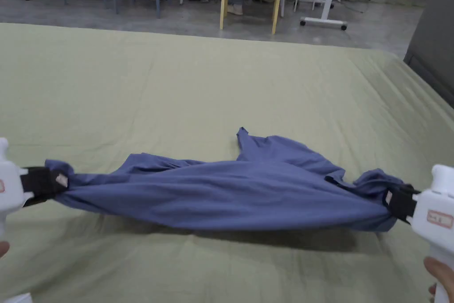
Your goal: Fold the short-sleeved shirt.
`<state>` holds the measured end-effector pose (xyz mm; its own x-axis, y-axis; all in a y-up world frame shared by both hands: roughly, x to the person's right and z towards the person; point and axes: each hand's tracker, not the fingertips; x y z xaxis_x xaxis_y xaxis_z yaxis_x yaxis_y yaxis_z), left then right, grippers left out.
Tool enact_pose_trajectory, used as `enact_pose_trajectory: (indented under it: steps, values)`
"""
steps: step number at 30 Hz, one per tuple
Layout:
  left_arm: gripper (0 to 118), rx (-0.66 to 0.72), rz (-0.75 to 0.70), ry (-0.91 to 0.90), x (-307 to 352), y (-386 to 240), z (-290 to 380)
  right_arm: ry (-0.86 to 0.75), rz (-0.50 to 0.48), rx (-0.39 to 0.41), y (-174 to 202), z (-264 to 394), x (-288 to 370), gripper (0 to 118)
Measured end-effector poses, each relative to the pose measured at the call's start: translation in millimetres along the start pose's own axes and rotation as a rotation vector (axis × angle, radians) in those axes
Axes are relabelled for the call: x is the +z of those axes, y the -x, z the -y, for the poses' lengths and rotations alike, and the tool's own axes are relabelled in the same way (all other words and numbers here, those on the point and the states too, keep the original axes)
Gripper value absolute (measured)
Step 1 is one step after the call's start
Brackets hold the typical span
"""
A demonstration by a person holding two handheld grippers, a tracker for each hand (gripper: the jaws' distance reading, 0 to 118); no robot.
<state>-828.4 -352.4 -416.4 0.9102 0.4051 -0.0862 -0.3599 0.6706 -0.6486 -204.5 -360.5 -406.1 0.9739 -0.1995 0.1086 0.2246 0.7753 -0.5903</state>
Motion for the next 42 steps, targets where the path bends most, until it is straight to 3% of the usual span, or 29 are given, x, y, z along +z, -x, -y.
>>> enact_pose_trajectory:
  steps: [10, 13, 16, 17, 18, 19, 20, 22, 24, 25, 27, 29, 30, 31, 32, 34, 37, 38, 39, 40, 41, 42]
  values:
    - [2, 0.024, -0.028, 0.075, 125.0, 26.4, 123.3, 0.065, 0.015, -0.073, -57.3, 126.7, 145.7, 7]
    - [2, 0.002, -0.089, 0.125, 137.4, 34.2, 155.2, 0.127, 0.032, -0.046, -61.6, 156.4, 164.5, 7]
    - [3, -0.004, -0.098, 0.144, 139.6, 35.1, 170.1, 0.156, 0.048, 0.036, -56.0, 166.3, 168.9, 8]
    - [8, -0.007, -0.1, 0.153, 139.6, 33.8, 172.0, 0.169, 0.038, 0.055, -52.9, 164.8, 167.4, 21]
    - [28, -0.005, -0.096, 0.165, 139.5, 32.3, 171.3, 0.19, 0.04, 0.068, -49.9, 161.6, 166.3, 53]
    - [80, 0.002, -0.111, 0.18, 142.0, 29.4, 170.0, 0.222, 0.062, 0.075, -47.9, 156.3, 165.9, 100]
    - [93, -0.013, -0.124, 0.178, 146.3, 26.8, 169.4, 0.24, 0.061, 0.066, -45.7, 151.4, 166.3, 111]
    - [93, -0.072, -0.086, 0.13, 169.3, 17.5, 167.4, 0.206, -0.008, 0.01, -40.8, 146.3, 185.4, 111]
    - [93, -0.124, -0.086, 0.069, 205.5, -1.0, 165.7, 0.204, 0.011, -0.007, -29.0, 134.1, 213.7, 111]
    - [93, -0.15, -0.105, 0.021, 228.3, -13.9, 165.3, 0.181, -0.021, -0.004, -21.0, 129.6, 229.1, 111]
    - [93, -0.236, -0.153, -0.103, 268.8, -42.3, 169.4, 0.124, -0.043, 0.079, 3.0, 124.3, 254.8, 111]
    - [87, -0.291, -0.215, -0.22, 295.7, -61.7, 180.6, 0.117, -0.067, 0.181, 29.0, 125.5, 266.0, 103]
    - [55, -0.313, -0.204, -0.214, 299.7, -65.7, 182.7, 0.105, -0.071, 0.218, 40.0, 128.5, 267.7, 82]
    - [0, -0.285, -0.198, -0.172, 297.8, -67.8, 182.7, 0.099, -0.046, 0.26, 52.8, 133.9, 264.5, 24]
    - [0, -0.209, -0.185, -0.161, 291.5, -58.1, 191.0, 0.094, -0.051, 0.282, 62.3, 138.5, 260.8, 3]
    - [0, -0.171, -0.088, 0.011, 279.8, -52.5, 195.9, 0.096, -0.086, 0.273, 70.5, 146.7, 255.2, 3]
    - [0, -0.287, -0.228, 0.019, 258.0, -47.9, 204.2, 0.134, -0.161, 0.25, 80.0, 151.2, 244.3, 3]
    - [2, -0.289, -0.244, 0.042, 247.6, -41.2, 203.9, 0.138, -0.156, 0.25, 83.4, 152.5, 242.3, 3]
    - [27, -0.294, -0.229, 0.071, 237.7, -33.6, 202.8, 0.145, -0.163, 0.262, 85.2, 148.4, 244.3, 3]
    - [84, -0.305, -0.22, 0.101, 227.6, -23.2, 197.3, 0.148, -0.166, 0.268, 88.0, 149.1, 243.6, 3]
    - [100, -0.293, -0.219, 0.134, 212.0, -12.9, 196.7, 0.149, -0.17, 0.269, 90.0, 149.8, 243.5, 3]
    - [100, -0.286, -0.211, 0.143, 199.8, -4.4, 194.7, 0.154, -0.181, 0.269, 91.4, 150.3, 242.9, 3]
